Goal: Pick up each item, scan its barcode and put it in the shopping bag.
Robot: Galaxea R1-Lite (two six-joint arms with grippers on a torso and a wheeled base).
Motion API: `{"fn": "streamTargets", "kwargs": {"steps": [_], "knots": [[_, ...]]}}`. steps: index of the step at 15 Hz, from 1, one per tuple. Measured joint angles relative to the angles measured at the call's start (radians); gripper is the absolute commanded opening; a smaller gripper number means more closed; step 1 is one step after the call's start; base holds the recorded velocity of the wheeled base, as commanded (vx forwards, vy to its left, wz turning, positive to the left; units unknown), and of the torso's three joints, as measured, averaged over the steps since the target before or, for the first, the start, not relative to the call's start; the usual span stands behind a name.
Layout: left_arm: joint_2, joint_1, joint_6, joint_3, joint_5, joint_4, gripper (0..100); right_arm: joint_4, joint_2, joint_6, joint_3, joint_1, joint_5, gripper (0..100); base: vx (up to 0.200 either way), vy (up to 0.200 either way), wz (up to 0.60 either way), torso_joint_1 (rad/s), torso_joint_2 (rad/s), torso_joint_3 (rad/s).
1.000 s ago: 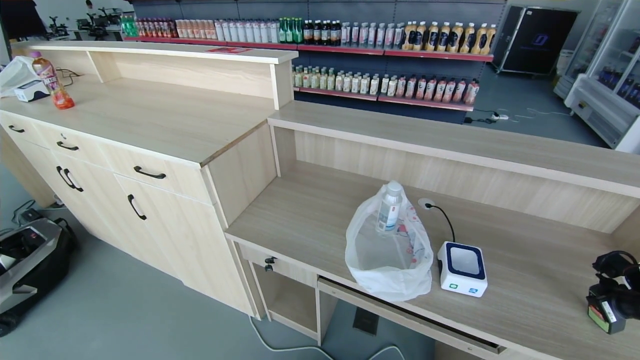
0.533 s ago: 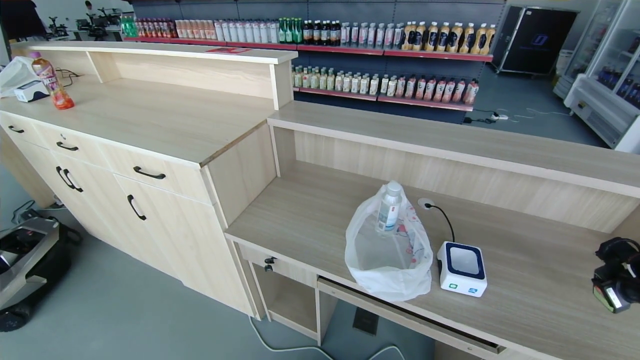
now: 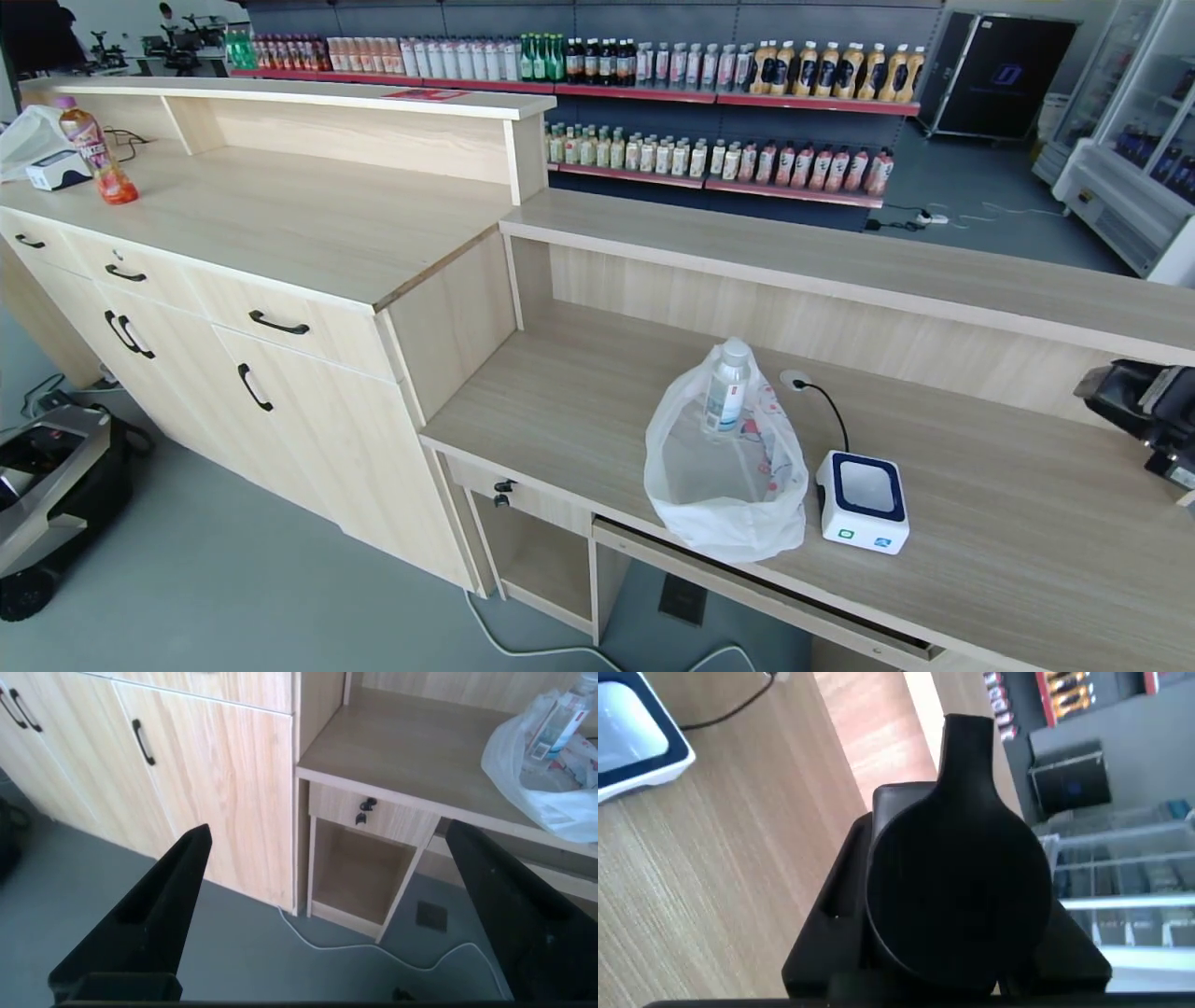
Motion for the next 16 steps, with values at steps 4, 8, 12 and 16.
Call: {"fn": "streamTargets", "kwargs": {"steps": [4, 8, 12, 16], "knots": [[0.000, 0.000, 0.000, 0.000, 0.000, 0.000, 100, 0.054, -0.185, -0.464, 0.085, 0.317, 0.055, 0, 0.000, 0.000, 0.00, 0.000, 0.00, 0.000], [0.000, 0.000, 0.000, 0.000, 0.000, 0.000, 100, 0.049, -0.251, -0.902, 0.099, 0.613, 0.059, 0, 0.000, 0.000, 0.00, 0.000, 0.00, 0.000], [0.000, 0.000, 0.000, 0.000, 0.000, 0.000, 100, 0.012, -0.280, -1.097, 0.106, 0.854, 0.060, 0, 0.000, 0.000, 0.00, 0.000, 0.00, 0.000], [0.000, 0.000, 0.000, 0.000, 0.000, 0.000, 100, -0.076, -0.274, -1.139, 0.098, 1.026, 0.059, 0, 0.000, 0.000, 0.00, 0.000, 0.00, 0.000]]}}
